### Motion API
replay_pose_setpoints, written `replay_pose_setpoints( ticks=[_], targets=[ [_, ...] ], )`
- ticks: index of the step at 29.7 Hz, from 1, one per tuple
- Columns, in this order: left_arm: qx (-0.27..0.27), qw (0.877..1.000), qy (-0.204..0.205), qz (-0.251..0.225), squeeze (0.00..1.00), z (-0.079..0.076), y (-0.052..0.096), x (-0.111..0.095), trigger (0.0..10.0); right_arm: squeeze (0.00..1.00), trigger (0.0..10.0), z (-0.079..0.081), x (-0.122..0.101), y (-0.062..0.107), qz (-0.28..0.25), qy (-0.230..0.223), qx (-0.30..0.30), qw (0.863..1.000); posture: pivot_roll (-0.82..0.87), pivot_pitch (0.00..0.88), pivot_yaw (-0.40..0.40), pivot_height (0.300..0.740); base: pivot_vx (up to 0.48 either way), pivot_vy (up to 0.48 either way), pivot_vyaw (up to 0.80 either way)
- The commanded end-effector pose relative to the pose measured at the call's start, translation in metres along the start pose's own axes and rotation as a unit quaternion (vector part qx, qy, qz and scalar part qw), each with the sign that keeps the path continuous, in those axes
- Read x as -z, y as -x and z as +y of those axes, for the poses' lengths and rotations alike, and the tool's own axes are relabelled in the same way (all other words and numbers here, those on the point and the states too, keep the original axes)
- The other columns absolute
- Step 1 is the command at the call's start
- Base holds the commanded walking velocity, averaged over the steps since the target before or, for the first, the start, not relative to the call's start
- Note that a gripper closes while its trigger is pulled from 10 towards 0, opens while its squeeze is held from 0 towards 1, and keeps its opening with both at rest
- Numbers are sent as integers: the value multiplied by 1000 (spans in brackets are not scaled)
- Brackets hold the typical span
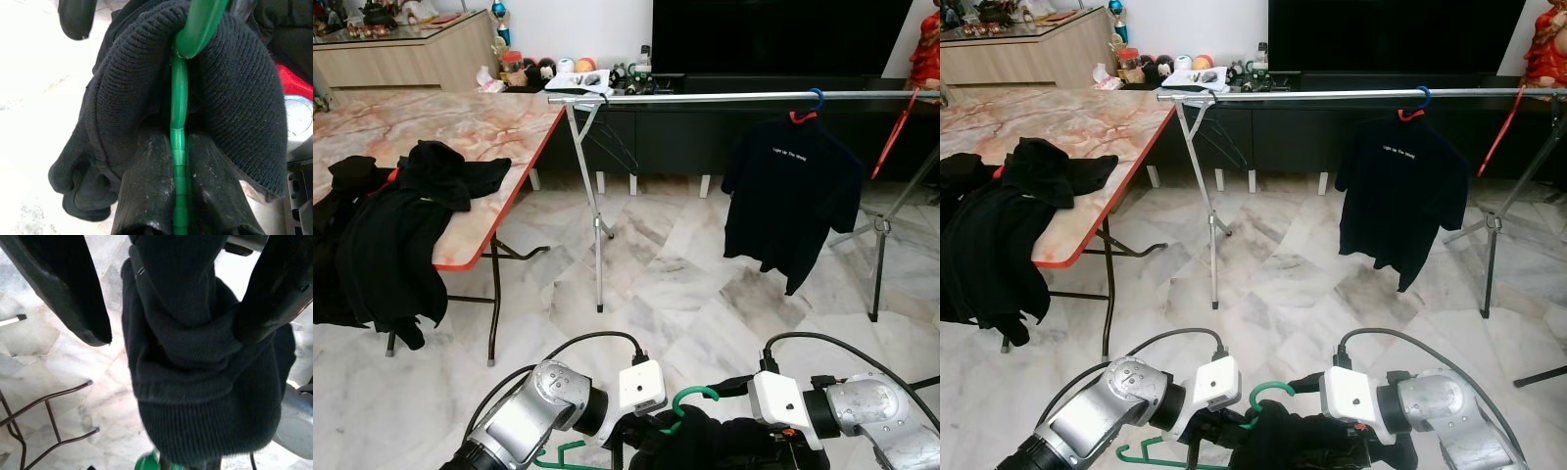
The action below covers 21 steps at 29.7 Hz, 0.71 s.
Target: Hang hanger
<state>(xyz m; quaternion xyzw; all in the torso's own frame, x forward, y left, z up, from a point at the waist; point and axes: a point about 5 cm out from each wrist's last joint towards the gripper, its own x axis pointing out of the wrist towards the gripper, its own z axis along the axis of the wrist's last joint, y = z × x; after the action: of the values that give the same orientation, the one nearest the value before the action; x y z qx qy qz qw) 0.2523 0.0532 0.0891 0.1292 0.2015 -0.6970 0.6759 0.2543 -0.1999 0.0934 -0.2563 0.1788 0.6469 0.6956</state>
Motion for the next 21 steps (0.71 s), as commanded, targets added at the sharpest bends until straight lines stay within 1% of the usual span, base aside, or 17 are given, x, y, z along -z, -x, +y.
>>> replay_pose_setpoints(
  ticks=[1, 2, 3, 4, 5, 6, 7, 21],
  targets=[
    [6, 1000, -18, -3, 0, 0, 0, -9, 10000, 0, 8078, -1, 2, -3, 7, 8, -12, 1000, 50, 49, 37, 740, 0, 0, 0],
    [6, 1000, -18, -3, 0, 0, 0, -9, 10000, 0, 8078, -1, 2, -3, 7, 8, -12, 1000, 50, 49, 37, 740, 0, 0, 0],
    [8, 1000, -19, -3, 0, -1, 0, -9, 10000, 0, 4078, 0, 2, -4, 9, 7, -17, 1000, 53, 53, 37, 740, 0, 0, 0],
    [9, 1000, -19, -3, 0, -1, 0, -9, 10000, 0, 4078, 1, 3, -4, 9, 7, -20, 1000, 53, 53, 37, 740, 0, 0, 0],
    [9, 1000, -19, -3, 0, -1, 0, -10, 10000, 0, 1373, 2, 3, -5, 12, 4, -28, 1000, 53, 54, 38, 740, 0, 0, 0],
    [8, 1000, -19, -3, 0, 0, 0, -10, 10000, 0, 431, 3, 4, -6, 14, 1, -33, 999, 54, 56, 39, 740, 0, 0, 0],
    [7, 1000, -19, -3, 0, 0, 0, -10, 10000, 0, 0, 4, 6, -7, 18, -1, -38, 999, 54, 56, 39, 740, 0, 0, 0],
    [7, 1000, -18, -4, 0, -1, 0, -11, 10000, 0, 0, 4, 11, -15, 18, -6, -35, 999, 62, 63, 41, 740, 0, 0, 0]
  ],
)
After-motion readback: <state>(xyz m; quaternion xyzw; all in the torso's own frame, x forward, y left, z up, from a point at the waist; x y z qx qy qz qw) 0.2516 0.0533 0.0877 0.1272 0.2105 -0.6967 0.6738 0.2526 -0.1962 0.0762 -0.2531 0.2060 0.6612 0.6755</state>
